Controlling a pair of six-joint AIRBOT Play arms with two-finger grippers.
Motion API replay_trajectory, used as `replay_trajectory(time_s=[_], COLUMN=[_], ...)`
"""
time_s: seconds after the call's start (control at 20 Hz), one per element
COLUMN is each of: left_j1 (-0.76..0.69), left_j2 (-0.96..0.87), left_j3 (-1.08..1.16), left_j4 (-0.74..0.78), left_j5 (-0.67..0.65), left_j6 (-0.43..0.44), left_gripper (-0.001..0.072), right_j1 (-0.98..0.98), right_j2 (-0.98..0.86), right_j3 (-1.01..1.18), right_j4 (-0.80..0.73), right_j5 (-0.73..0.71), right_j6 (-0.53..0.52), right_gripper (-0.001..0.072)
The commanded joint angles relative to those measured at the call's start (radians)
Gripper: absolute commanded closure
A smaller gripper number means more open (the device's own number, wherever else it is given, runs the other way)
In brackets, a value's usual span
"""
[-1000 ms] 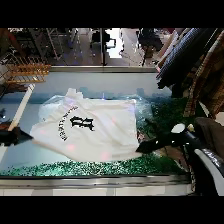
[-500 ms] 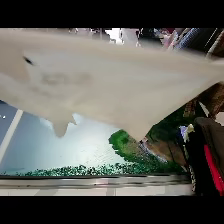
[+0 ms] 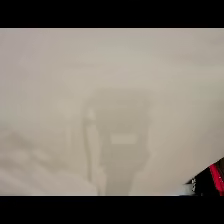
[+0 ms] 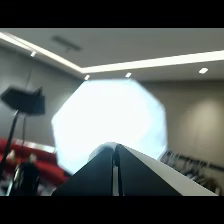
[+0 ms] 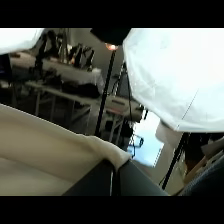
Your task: Fold the clothes and pants, and hang the long-sleeved shirts on hangers.
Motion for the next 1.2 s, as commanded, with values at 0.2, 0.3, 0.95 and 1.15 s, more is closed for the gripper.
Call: replay_trajectory(time_s=[0.2,0.3,0.95,1.15], left_j1=[-0.510,-0.586,-0.496,-0.482], left_j2=[-0.291,-0.439,-0.826,-0.864], left_j3=[-0.241,-0.263,-0.245,-0.246], left_j4=[0.853,0.959,0.886,1.032], left_j5=[0.040,0.111,0.016,-0.068], left_j6=[-0.025,-0.021,-0.108,-0.157], left_gripper=[0.0703,0.0703,0.0703,0.0588], right_j1=[0.002,0.002,-0.011,-0.004], right_j2=[-0.483,-0.629,-1.006,-1.023], right_j3=[-0.219,-0.283,-0.293,-0.295], right_j4=[0.066,0.066,0.035,0.041], right_j5=[0.145,0.052,0.078,0.128], right_j6=[0.001,-0.008,-0.024,-0.031], right_gripper=[0.0697,0.0697,0.0697,0.0569])
